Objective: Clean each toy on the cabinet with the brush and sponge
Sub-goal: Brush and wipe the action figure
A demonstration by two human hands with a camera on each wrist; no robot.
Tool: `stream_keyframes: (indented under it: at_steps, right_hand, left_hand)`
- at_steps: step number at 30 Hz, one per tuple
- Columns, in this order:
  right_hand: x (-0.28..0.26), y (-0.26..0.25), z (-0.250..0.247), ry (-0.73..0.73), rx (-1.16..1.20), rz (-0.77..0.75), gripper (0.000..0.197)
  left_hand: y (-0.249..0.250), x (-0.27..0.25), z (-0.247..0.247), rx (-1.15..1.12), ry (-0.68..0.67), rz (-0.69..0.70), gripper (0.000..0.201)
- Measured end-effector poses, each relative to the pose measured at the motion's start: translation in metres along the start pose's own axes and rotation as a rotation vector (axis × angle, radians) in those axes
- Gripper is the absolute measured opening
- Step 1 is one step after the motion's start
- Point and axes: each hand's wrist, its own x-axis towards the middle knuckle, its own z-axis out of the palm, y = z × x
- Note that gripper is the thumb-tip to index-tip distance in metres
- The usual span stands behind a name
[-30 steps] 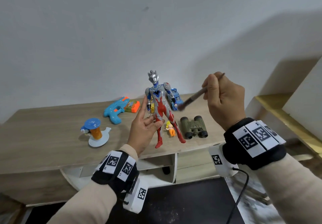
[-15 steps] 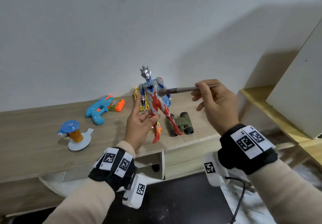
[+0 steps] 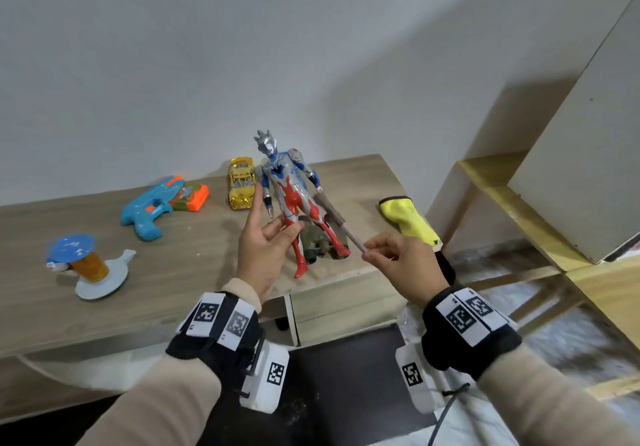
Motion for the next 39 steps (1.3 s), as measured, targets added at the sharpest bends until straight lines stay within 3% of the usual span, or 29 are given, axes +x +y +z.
stream_keyframes:
  at_steps: [5,12,20,23,26,29,31,35,37,39]
  right_hand:
    - [0.034,0.043,-0.002,0.095,-0.080,0.136,0.020]
    - [0.090,0.087,0.030,0.027,-0.318,0.237,0.021]
    - [0.113,0.105,0.043,0.014,-0.367,0.158,0.021]
    - [0.119,0.103,0.033,0.168,-0.321,0.034,0.025]
    - [0.129,0.109,0.020,0.318,-0.460,-0.113,0.034]
    - [0.132,0.116,0.010,0.188,-0.589,0.085,0.038]
    - [0.133,0.127,0.007,0.104,-0.568,0.139,0.041]
    - [0.133,0.116,0.000,0.191,-0.348,0.080,0.042]
    - [0.130,0.077,-0.001,0.275,-0.216,-0.048,0.042]
    - [0.121,0.022,0.003,0.343,-0.093,-0.282,0.042]
  left_hand:
    - [-0.009,-0.002,0.004,0.020,0.058,-0.029,0.090]
    - [-0.025,-0.010,-0.002,0.095,0.091,-0.094,0.092]
    - [-0.037,-0.007,-0.001,0.182,0.124,-0.105,0.091]
    - [-0.038,-0.004,0.002,0.238,0.126,-0.092,0.089]
    - [-0.040,-0.003,0.003,0.259,0.104,-0.093,0.089]
    - [-0.041,-0.003,0.003,0.264,0.094,-0.108,0.089]
    - [-0.040,-0.003,0.002,0.253,0.101,-0.111,0.089]
    - [-0.034,-0.002,-0.006,0.228,0.096,-0.123,0.091]
    - [-0.031,0.001,-0.012,0.205,0.086,-0.134,0.092]
    - [-0.028,0.002,-0.018,0.191,0.072,-0.136,0.093]
